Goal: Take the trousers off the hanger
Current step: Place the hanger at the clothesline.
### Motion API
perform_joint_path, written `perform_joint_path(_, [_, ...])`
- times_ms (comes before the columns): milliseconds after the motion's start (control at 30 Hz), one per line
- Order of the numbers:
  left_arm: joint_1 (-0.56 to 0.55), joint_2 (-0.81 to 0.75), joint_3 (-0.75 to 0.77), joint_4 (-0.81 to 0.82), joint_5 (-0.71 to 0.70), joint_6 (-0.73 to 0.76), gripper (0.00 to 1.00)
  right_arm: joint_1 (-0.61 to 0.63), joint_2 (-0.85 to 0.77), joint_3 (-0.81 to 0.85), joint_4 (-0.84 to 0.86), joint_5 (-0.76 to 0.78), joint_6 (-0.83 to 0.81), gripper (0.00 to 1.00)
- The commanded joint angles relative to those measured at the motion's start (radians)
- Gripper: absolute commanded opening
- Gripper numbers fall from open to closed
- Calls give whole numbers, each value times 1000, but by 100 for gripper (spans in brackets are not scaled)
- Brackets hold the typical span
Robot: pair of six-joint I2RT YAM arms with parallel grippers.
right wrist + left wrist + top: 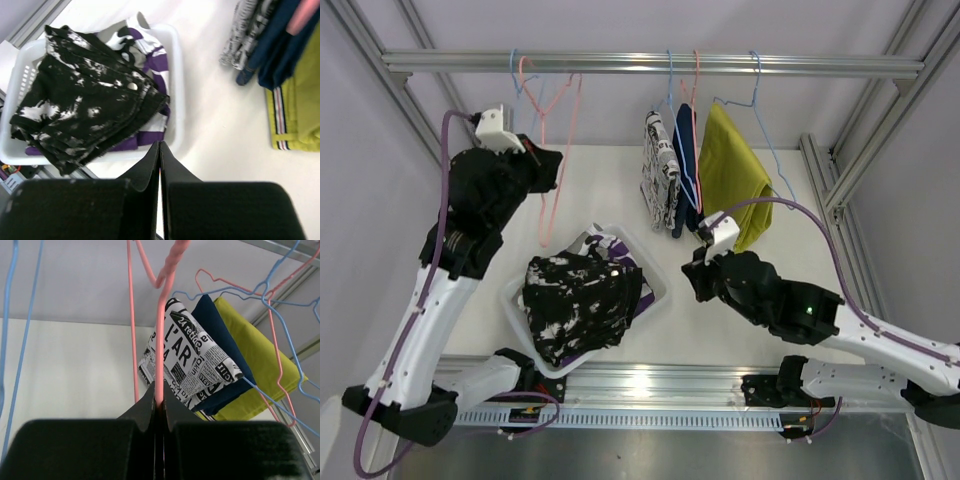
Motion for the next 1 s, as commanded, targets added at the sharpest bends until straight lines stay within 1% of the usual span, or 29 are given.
perform_joint_path(0, [-6, 91, 122, -15, -2, -9, 0, -25, -68, -40, -34, 25, -4, 0])
perform_joint_path(100, [-6, 182, 220, -42, 4, -8, 1, -67, -101, -62, -46, 10, -20, 0])
perform_joint_path(167, [-6, 219, 242, -47, 3, -3, 0, -99, -111, -71, -47, -6, -29, 0])
perform_joint_path(200, [-6, 249, 274, -49, 1, 0, 0, -105, -122, -74, -42, -21, -29, 0])
perform_joint_path(267, [-6, 288, 285, -49, -7, 4, 0, -117, -127, -77, -30, -53, -30, 0])
perform_joint_path(467, [-6, 378, 411, -79, -34, 35, 0, -131, -130, -88, -25, -78, -21, 0])
perform_joint_path(633, [-6, 447, 461, -99, -57, 52, 1, -134, -130, -97, -19, -104, -18, 0])
perform_joint_path(967, [-4, 516, 483, -108, -80, 70, 0, -137, -122, -102, -16, -113, -18, 0])
